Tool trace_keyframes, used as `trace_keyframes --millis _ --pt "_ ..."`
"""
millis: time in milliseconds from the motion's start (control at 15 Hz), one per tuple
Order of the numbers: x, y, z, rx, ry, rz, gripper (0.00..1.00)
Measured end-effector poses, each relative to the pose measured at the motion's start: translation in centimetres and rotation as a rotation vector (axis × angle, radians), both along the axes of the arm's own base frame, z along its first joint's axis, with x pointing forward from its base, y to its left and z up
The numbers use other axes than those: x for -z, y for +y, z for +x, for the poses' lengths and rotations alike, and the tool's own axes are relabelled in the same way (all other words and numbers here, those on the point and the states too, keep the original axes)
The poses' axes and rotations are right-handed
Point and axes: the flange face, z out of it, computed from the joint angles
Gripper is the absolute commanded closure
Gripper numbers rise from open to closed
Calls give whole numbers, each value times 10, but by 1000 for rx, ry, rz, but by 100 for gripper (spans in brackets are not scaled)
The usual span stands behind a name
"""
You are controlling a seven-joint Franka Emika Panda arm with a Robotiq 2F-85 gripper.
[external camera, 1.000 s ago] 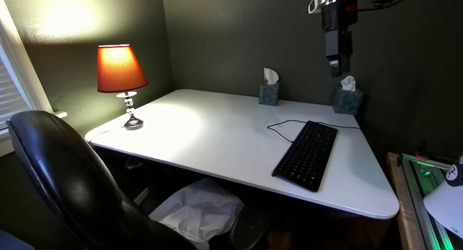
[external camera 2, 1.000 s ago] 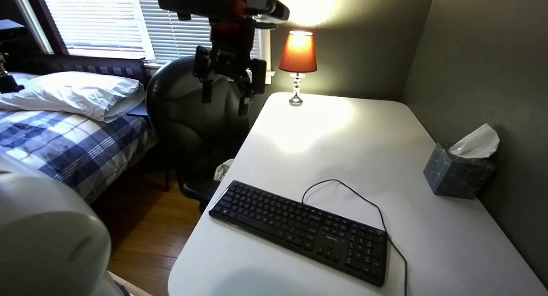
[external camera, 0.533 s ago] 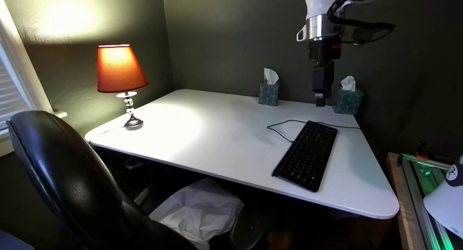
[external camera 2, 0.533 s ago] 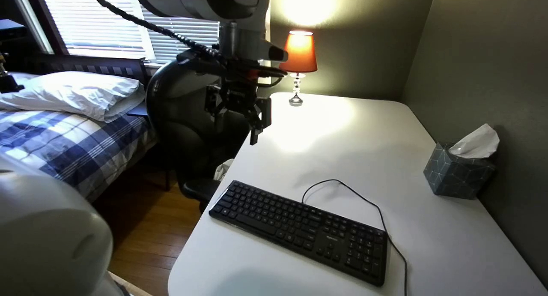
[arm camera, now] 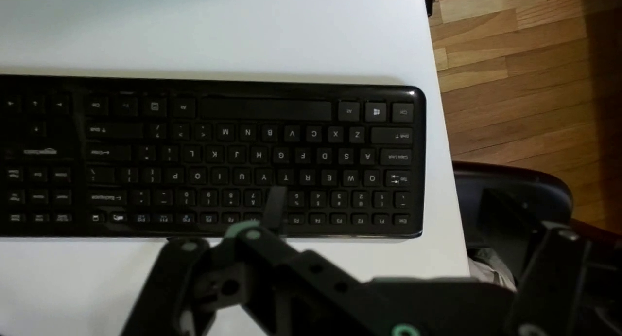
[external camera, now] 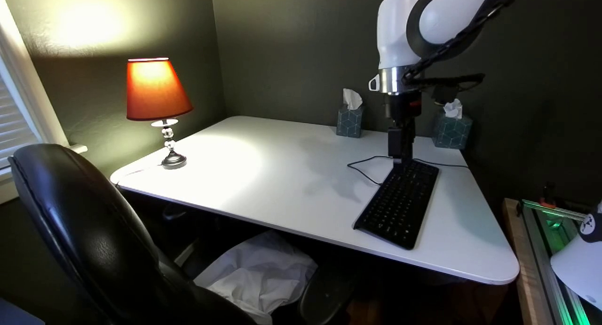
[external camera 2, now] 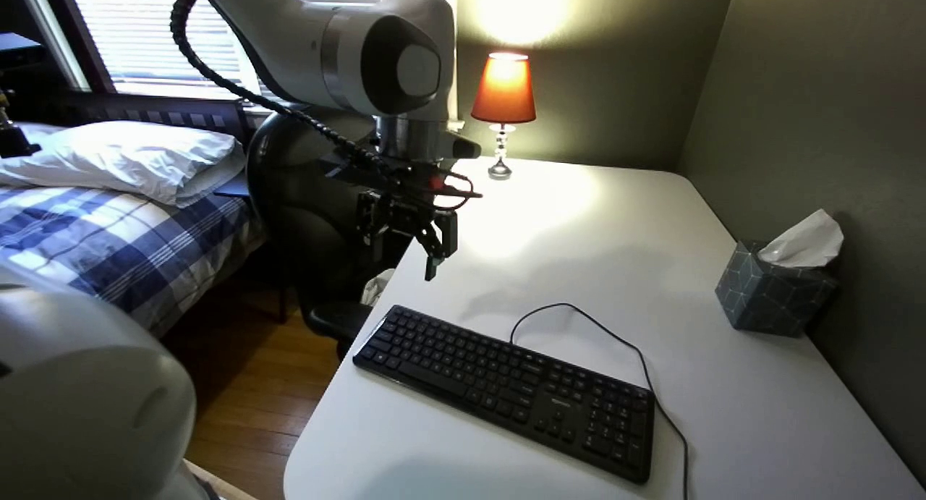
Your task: Press number 3 on the keyboard
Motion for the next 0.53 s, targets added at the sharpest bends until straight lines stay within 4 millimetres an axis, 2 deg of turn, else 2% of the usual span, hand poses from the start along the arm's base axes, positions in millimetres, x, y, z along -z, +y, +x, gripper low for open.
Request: trace_keyframes --millis 200,267,333,467,533 --pt "25 2 6 -4 18 -3 0" --pt "31 2 7 -4 25 -4 4" --pt "37 1 8 -4 35 -4 26" --pt "47 2 10 -5 53 -5 31" --pt "50 2 11 -6 61 -5 38"
